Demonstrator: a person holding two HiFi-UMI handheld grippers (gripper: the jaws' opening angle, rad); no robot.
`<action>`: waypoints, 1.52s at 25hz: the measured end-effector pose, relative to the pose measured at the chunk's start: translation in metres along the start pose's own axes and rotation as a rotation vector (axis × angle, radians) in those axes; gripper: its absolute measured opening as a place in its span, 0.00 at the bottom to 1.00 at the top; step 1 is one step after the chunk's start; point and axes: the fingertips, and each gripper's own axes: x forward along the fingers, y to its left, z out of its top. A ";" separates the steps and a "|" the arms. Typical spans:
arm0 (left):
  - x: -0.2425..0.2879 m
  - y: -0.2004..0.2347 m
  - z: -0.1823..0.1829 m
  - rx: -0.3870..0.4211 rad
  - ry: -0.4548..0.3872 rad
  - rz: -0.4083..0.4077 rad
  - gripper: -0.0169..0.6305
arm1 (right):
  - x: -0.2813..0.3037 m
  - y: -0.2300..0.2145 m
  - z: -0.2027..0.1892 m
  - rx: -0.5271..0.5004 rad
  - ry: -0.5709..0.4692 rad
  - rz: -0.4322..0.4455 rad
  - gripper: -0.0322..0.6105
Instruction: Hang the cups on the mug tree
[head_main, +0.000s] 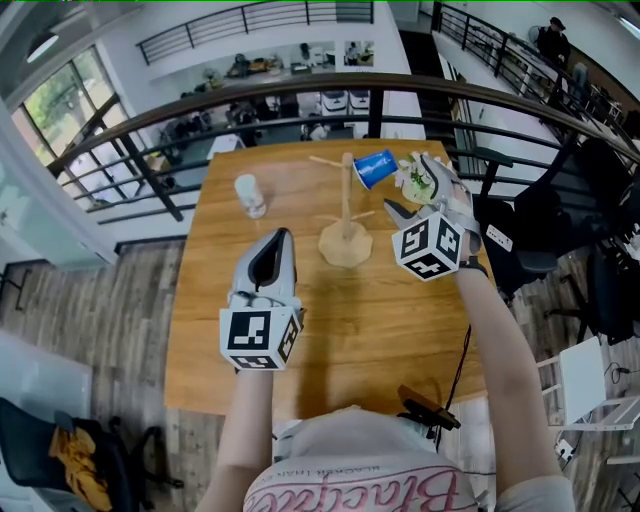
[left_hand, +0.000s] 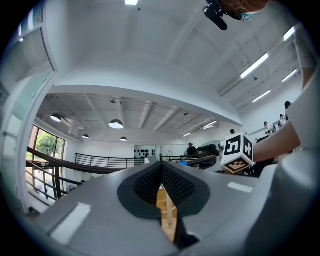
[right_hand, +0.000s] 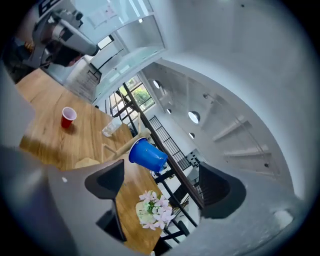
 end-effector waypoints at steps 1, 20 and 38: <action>0.000 -0.001 0.000 -0.002 -0.002 0.000 0.05 | -0.005 -0.001 0.000 0.049 -0.013 0.003 0.77; 0.002 -0.026 0.000 -0.019 -0.007 -0.053 0.05 | -0.102 0.013 -0.042 0.813 -0.217 -0.058 0.72; 0.008 -0.050 -0.023 -0.027 0.065 -0.087 0.05 | -0.120 0.074 -0.130 0.933 -0.055 -0.061 0.69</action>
